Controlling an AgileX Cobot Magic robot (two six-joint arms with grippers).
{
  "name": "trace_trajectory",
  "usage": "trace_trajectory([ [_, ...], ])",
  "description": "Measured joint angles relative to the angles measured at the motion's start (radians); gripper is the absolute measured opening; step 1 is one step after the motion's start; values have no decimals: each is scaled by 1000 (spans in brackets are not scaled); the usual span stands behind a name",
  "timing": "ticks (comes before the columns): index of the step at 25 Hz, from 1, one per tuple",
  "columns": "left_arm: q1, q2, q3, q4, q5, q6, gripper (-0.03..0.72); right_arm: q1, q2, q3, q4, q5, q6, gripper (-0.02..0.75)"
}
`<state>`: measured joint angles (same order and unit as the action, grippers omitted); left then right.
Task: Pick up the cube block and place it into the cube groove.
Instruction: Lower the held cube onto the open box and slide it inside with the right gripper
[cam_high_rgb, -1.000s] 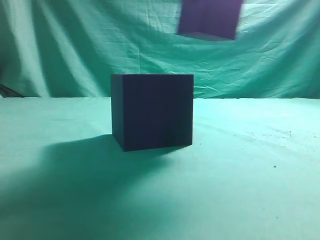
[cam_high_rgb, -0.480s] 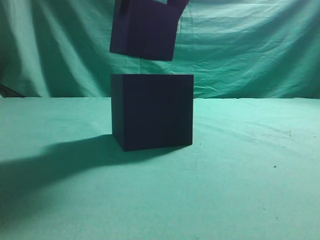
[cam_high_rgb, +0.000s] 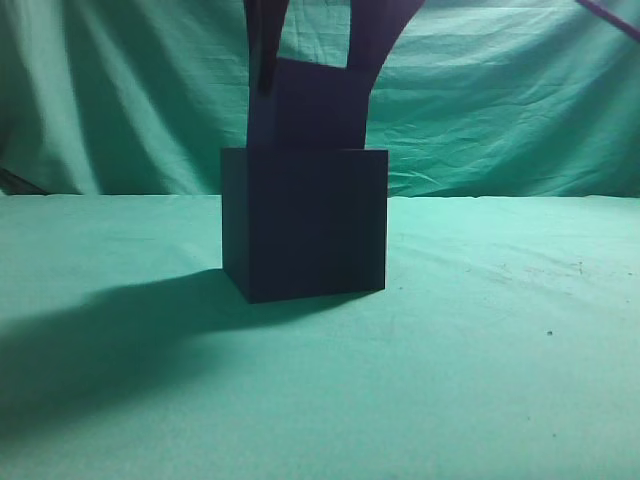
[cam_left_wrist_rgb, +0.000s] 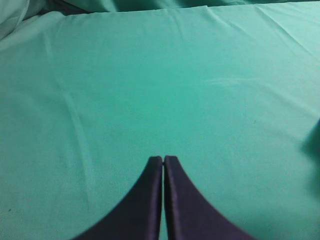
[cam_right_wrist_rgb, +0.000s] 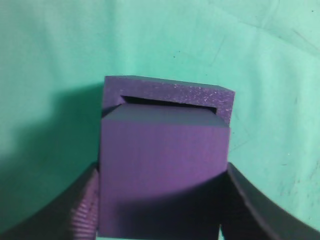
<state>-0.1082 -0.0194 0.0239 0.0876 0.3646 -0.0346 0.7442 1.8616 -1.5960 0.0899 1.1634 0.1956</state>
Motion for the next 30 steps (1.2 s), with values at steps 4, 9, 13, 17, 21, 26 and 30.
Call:
trace_trajectory([
  [4, 0, 0, 0, 0, 0, 0, 0, 0, 23, 0, -12, -4, 22, 438],
  [9, 0, 0, 0, 0, 0, 0, 0, 0, 33, 0, -15, -5, 22, 438],
  [13, 0, 0, 0, 0, 0, 0, 0, 0, 33, 0, -19, -7, 6, 438],
  [17, 0, 0, 0, 0, 0, 0, 0, 0, 33, 0, -19, -2, -21, 438],
  [21, 0, 0, 0, 0, 0, 0, 0, 0, 35, -42, -19, 45, -25, 587],
  [26, 0, 0, 0, 0, 0, 0, 0, 0, 33, -156, -51, 71, -26, 510],
  [30, 0, 0, 0, 0, 0, 0, 0, 0, -16, -184, -64, 77, -26, 181],
])
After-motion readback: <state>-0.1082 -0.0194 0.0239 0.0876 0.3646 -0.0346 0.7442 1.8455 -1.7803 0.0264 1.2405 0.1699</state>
